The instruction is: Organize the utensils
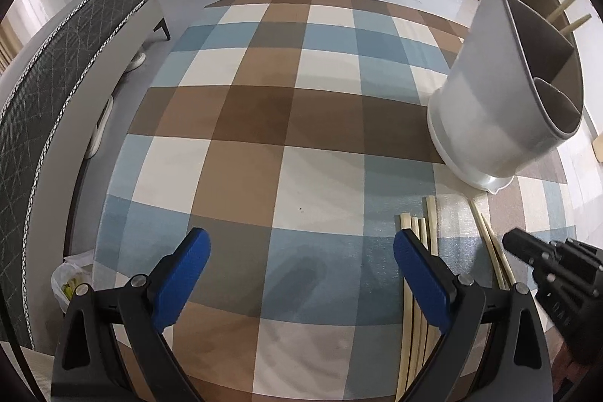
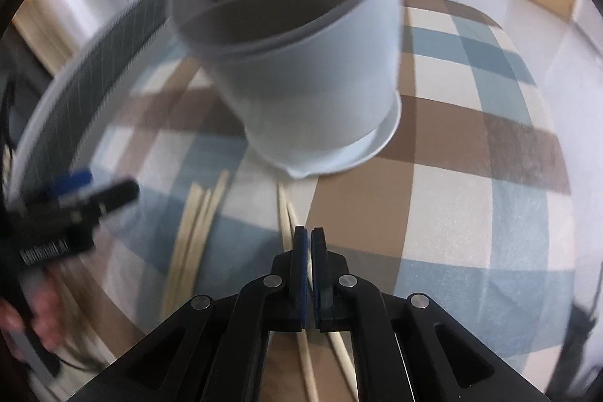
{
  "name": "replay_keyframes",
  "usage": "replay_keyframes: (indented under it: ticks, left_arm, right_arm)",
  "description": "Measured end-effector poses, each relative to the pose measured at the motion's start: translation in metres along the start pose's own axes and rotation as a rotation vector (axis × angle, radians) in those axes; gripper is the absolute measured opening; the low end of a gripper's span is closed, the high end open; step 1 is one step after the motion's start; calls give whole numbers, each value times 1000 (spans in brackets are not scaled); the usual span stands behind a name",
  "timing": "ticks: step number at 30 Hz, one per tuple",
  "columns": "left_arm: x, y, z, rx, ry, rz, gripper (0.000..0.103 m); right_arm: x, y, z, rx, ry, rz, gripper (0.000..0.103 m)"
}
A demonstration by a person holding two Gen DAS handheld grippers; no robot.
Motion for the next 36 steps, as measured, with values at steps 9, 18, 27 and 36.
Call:
replay_keyframes:
  ticks: [9, 18, 27, 36]
  left_arm:
    - [4, 1, 5, -28, -25, 10, 95]
    - [4, 2, 7, -40, -32, 17, 95]
    - [4, 9, 12, -38, -26, 31, 95]
    - [1, 20, -3, -41, 30, 82, 95]
  right_arm:
    - [-9, 2, -4, -6, -26, 58, 14]
    - [-12, 8, 7, -81, -83, 41, 19]
    - [9, 16, 26, -129, -114, -15, 29]
    - [18, 15, 16, -57, -74, -35, 3]
Point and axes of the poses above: each gripper's, at about its wrist camera, not at the fingertips, and y roughly the way its jaws point, z to its left, x to its top, the point moved 3 cm from there along y, roughly the way its jaws point, and after that the axes turned 15 degrees about z, right-handed, at the moved point
